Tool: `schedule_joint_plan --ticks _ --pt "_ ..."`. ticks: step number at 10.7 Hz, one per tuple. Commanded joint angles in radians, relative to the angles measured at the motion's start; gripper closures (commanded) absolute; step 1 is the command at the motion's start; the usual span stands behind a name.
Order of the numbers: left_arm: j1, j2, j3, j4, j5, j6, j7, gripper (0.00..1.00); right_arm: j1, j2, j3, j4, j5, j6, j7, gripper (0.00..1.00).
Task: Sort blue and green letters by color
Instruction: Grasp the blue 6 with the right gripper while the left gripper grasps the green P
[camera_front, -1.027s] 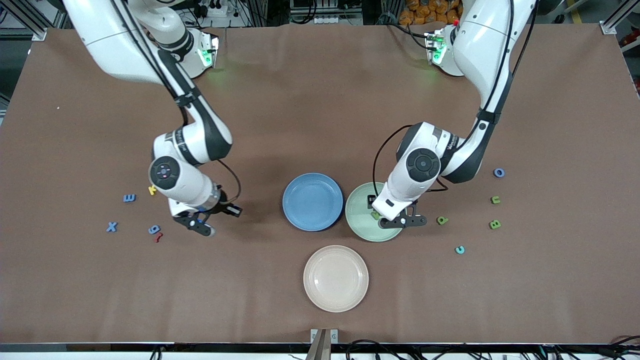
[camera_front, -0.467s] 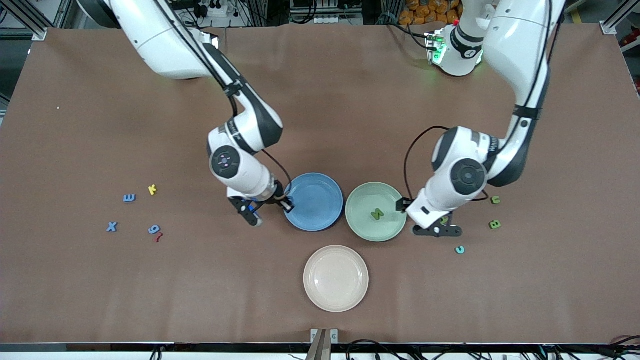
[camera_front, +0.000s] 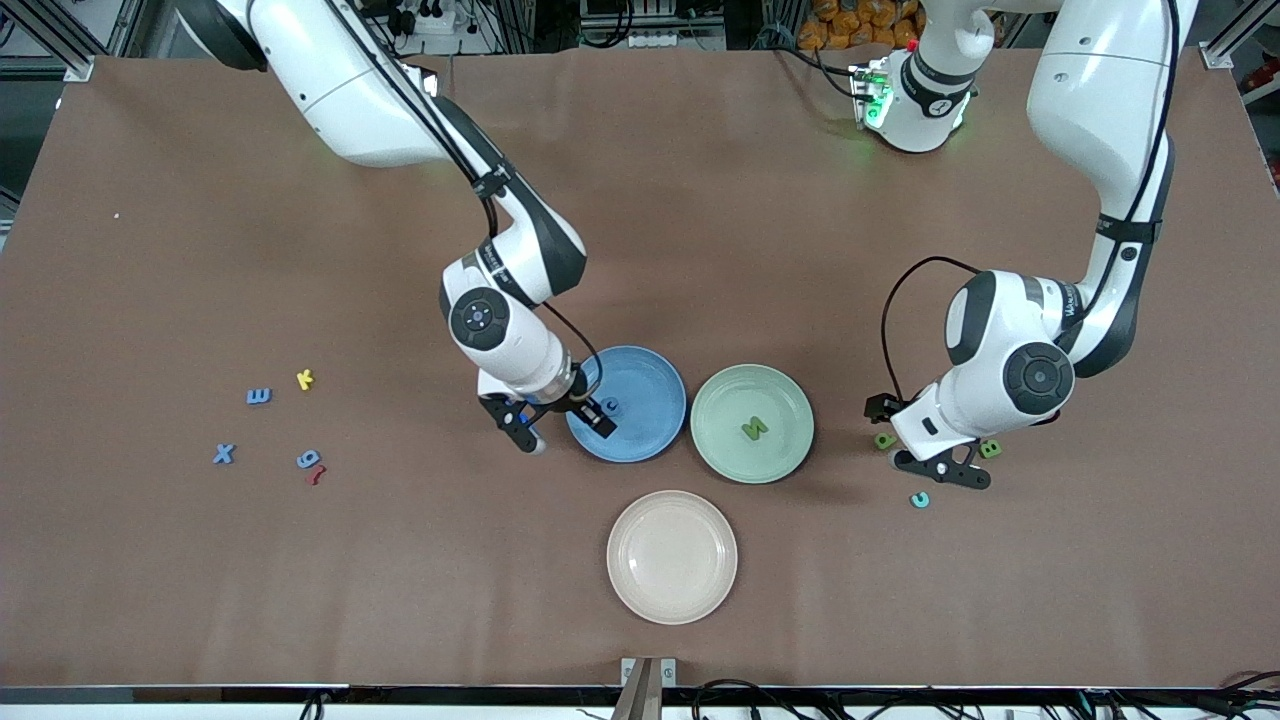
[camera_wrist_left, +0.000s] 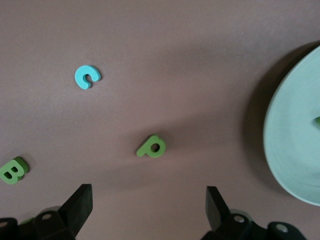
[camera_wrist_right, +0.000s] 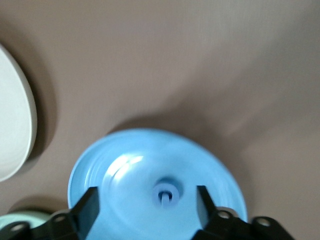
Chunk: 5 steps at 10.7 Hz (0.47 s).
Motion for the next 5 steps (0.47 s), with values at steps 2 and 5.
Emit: schedule_joint_plan --ticks 2,5 --pt "0.005 0.056 -0.011 -0.014 0.021 0.102 0.009 0.0 -0.155 0.006 -0.001 0.012 -0.05 -0.087 -0.344 0.0" --pt "0.013 0.104 -0.011 -0.015 0.03 0.173 0.009 0.0 -0.311 -0.021 -0.001 -0.048 -0.102 -0.145 -0.729 0.0"
